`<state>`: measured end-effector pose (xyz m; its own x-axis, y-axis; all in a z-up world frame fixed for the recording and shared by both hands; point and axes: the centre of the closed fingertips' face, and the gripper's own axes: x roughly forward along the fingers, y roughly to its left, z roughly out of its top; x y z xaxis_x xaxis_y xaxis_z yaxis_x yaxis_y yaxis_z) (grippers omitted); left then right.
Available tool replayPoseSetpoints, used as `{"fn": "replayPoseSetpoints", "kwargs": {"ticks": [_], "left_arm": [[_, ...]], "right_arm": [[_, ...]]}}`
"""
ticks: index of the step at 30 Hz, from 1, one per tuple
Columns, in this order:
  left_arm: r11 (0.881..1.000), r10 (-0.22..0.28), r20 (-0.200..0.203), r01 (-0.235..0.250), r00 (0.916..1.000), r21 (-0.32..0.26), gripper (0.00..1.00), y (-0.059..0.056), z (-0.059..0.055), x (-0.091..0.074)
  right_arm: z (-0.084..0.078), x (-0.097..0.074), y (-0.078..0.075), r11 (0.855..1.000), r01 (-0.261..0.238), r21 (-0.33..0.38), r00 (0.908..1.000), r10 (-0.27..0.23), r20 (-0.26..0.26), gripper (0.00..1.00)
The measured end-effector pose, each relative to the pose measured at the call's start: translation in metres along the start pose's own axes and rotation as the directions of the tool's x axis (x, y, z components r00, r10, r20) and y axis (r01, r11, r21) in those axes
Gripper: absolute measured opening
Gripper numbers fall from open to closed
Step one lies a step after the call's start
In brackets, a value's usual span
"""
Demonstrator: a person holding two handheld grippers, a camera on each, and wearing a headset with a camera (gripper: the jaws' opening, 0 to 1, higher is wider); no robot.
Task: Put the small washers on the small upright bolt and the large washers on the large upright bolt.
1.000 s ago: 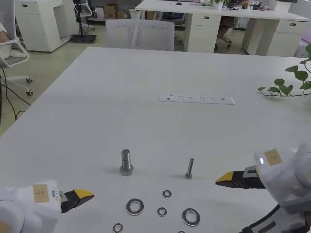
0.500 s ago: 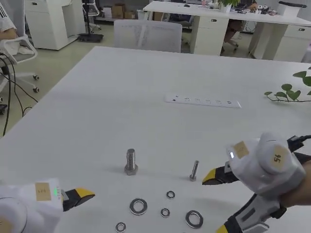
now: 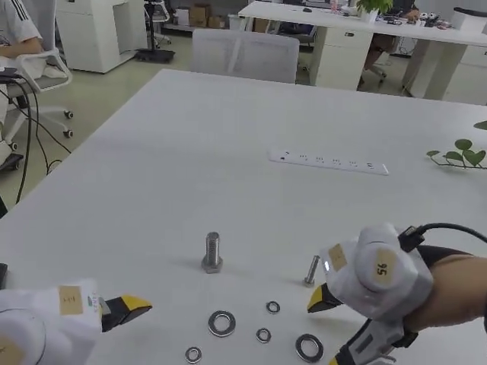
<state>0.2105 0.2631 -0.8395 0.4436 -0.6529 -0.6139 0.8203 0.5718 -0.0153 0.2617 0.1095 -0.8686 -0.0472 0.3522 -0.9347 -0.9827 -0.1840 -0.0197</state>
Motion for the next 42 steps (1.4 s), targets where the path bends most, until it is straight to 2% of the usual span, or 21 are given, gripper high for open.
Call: {"fn": "replayPoseSetpoints", "kwargs": {"ticks": [6,17,29,42], "left_arm": [[1.000,0.006,0.008,-0.006,1.0000,-0.006,0.90,0.0016,0.0011,-0.0008],[1.000,0.008,0.018,-0.007,0.9998,-0.013,0.88,0.0005,0.0018,0.0006],[0.999,0.025,0.025,-0.024,0.9994,-0.021,0.88,0.0004,0.0004,-0.0010],[0.999,0.038,0.026,-0.037,0.9989,-0.027,0.87,-0.0032,-0.0018,-0.0030]], "right_arm": [[-0.0018,0.0063,-0.0018,1.000,-0.003,-0.008,0.9997,0.003,-0.023,0.53],[-0.0013,0.0067,-0.0030,1.000,-0.022,0.009,0.9985,0.022,-0.050,0.52],[-0.0019,0.0063,-0.0075,1.000,-0.017,0.015,0.9969,0.018,-0.076,0.46],[-0.0016,0.0067,-0.0077,1.000,-0.013,0.012,0.9962,0.014,-0.086,0.33]]}}
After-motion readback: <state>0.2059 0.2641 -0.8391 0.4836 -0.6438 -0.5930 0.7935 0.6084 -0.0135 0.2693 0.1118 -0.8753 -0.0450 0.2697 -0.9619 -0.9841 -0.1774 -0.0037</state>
